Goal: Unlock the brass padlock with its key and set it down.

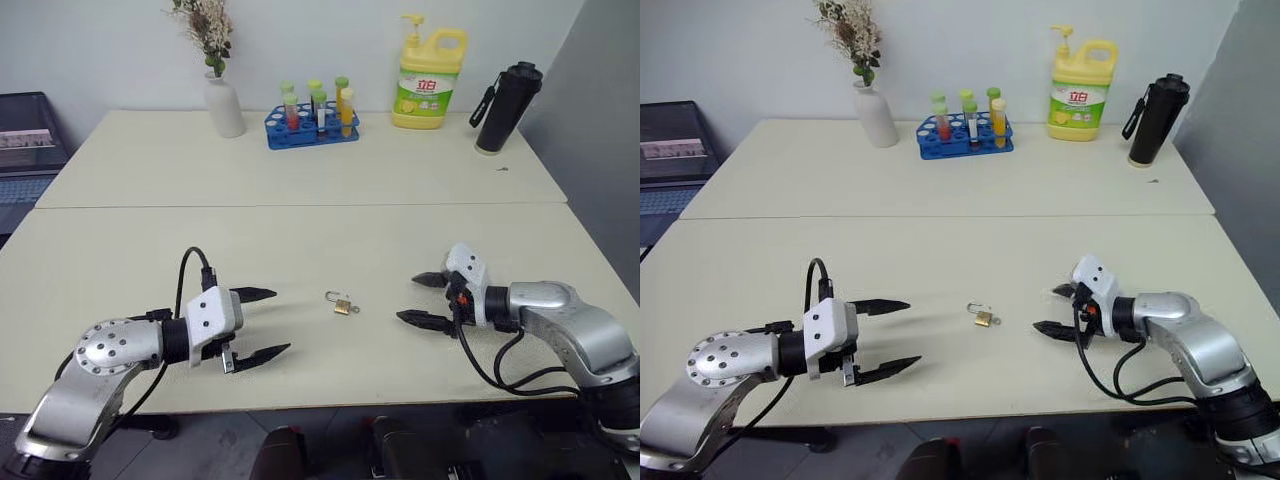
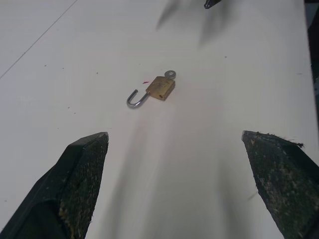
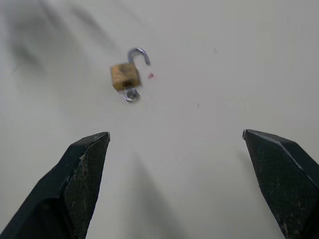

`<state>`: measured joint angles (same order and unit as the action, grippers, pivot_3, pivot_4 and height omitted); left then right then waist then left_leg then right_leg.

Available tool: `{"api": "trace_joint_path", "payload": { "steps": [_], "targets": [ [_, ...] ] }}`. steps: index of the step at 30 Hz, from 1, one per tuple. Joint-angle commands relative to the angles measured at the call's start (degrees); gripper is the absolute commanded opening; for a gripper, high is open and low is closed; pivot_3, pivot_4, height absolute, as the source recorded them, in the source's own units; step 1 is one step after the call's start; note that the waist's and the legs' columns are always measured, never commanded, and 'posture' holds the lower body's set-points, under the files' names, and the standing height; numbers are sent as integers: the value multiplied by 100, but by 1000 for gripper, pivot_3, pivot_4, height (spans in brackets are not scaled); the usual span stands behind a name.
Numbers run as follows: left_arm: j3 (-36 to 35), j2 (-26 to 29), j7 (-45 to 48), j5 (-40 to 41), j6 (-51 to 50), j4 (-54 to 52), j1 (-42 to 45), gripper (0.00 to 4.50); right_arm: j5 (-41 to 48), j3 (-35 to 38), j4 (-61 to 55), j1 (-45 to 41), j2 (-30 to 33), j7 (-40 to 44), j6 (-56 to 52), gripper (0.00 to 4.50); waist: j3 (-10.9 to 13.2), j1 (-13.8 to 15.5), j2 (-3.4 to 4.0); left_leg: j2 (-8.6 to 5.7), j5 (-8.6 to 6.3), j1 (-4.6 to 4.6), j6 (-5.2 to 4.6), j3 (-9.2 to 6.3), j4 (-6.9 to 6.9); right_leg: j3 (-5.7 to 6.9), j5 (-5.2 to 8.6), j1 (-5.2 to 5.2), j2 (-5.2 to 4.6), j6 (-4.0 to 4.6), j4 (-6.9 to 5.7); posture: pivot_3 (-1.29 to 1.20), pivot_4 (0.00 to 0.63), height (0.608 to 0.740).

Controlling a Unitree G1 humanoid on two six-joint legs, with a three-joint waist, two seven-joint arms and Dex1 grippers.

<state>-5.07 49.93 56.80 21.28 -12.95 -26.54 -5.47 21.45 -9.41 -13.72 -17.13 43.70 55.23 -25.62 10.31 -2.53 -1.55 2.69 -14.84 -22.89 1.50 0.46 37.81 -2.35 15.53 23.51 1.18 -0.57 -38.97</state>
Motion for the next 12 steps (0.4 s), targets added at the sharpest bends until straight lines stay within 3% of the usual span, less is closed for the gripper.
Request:
{"api": "trace_joint_path", "payload": {
  "steps": [1, 12],
  "targets": [
    [-288, 135, -239, -380, 101, -317, -166, 4500, -148, 86, 86, -13, 80, 599, 1005, 4484, 0, 5, 0, -1, 0, 0, 0, 3, 1, -2, 0, 0, -1, 0, 0, 0, 150, 740],
    [-753, 145, -20, -219, 119, -515, -754, 4500, -25, 144, 217, -80, -132, 784, 916, 4484, 0, 79, 0, -9, 0, 1, 0, 9, 5, -5, -1, -2, -18, 2, 0, 0, 150, 740]
  ]
}}
